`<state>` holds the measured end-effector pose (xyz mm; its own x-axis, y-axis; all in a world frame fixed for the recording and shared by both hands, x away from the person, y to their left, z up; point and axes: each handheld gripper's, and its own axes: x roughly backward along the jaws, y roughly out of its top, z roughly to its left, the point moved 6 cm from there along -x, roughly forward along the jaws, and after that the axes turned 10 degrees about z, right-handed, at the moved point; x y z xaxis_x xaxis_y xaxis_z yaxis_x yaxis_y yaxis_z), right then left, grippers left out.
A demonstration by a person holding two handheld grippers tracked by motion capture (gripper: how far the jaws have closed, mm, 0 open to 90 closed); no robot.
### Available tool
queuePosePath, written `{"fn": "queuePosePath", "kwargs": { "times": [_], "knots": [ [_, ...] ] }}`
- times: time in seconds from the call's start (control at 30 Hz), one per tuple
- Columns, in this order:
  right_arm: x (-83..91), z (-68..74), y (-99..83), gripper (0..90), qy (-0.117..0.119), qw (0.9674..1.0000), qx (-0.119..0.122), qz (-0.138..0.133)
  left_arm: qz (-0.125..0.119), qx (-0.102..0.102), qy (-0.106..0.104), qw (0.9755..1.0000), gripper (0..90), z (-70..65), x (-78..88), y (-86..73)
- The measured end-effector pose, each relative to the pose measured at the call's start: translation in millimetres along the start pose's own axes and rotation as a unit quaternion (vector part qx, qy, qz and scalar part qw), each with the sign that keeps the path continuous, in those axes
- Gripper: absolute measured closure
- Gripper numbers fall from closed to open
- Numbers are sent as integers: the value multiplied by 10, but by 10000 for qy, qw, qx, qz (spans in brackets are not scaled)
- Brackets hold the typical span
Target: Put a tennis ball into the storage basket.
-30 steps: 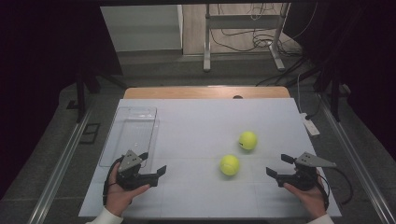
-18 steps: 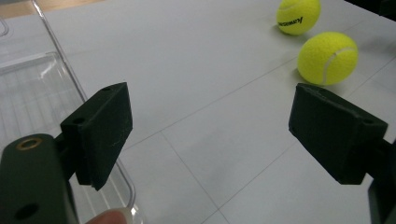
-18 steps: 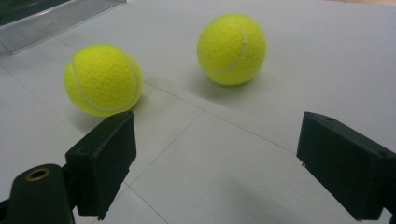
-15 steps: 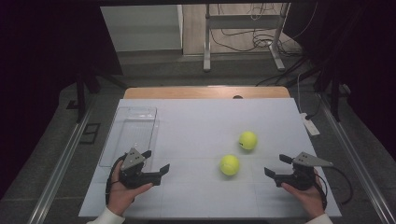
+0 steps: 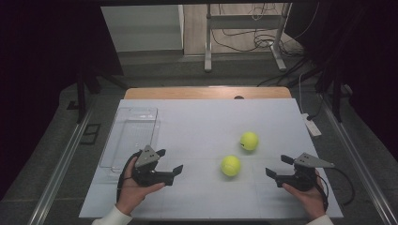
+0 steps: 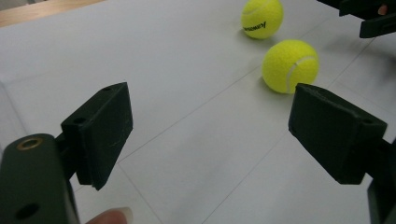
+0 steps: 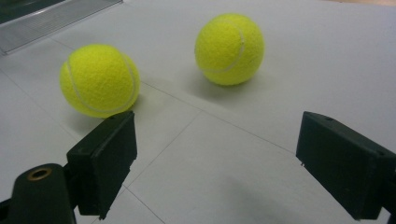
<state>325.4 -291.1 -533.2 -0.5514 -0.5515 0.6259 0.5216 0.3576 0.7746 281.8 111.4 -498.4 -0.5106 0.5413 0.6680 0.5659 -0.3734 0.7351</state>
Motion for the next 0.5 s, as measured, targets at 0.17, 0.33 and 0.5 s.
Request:
{"fn": "queuePosePath", "kwargs": {
  "times": [0.17, 0.33, 0.5],
  "knots": [
    [-6, -9, -4, 128, -2, 10000, 8, 14, 42, -84, -68, 9999, 149, -40, -42, 59],
    [8, -22, -5, 129, -8, 10000, 15, -8, 57, -134, -118, 9998, 149, -76, -70, 110],
    [7, -37, -10, 129, -25, 10000, -3, 1, 65, -207, -146, 9997, 149, -115, -91, 151]
  ]
}}
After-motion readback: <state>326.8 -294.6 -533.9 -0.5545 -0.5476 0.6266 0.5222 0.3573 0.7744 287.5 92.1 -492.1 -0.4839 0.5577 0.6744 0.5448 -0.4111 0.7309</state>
